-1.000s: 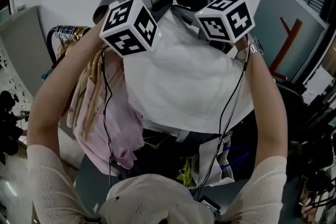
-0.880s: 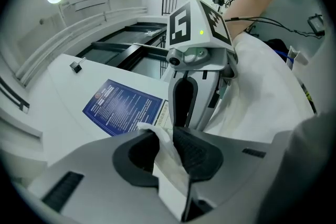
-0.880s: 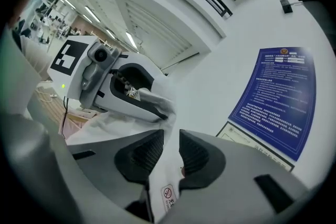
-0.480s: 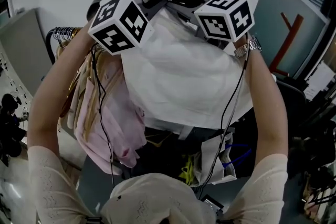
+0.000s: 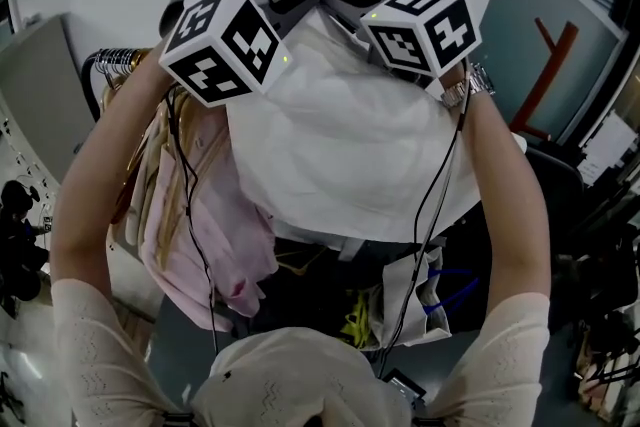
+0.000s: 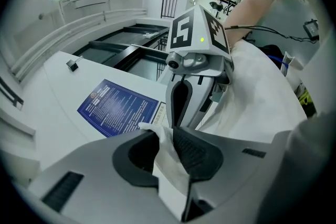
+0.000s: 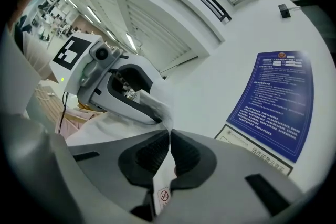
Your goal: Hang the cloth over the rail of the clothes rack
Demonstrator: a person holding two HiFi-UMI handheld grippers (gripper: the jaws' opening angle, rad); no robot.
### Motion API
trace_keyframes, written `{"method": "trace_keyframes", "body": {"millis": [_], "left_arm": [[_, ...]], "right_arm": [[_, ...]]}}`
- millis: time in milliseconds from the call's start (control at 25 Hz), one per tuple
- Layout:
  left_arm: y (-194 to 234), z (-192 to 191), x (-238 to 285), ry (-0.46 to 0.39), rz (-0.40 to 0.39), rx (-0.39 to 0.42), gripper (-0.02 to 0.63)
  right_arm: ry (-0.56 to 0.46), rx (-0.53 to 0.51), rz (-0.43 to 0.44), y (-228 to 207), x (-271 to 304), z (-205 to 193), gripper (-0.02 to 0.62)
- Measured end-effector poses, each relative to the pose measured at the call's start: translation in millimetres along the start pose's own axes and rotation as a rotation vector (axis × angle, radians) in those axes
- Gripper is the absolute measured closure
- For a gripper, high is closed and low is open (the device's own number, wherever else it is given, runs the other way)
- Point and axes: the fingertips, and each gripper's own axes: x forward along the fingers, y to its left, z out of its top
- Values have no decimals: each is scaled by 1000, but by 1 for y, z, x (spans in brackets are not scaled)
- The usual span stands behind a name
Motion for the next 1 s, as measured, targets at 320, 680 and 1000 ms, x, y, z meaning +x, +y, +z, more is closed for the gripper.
{"method": "trace_keyframes", "body": {"millis": [320,680,1000], "left_arm": [[-10,-9,-19,42,-22,17,537],[-15,-16,-67,88,-46,18,537],[-52,-37,-68,157,-108,58,537]], "right_arm": [[48,22,-16,2,2,-8,566],[86,56,-41,-1,4,-20,563],[62,71,-97,-11,-1,-17,503]]}}
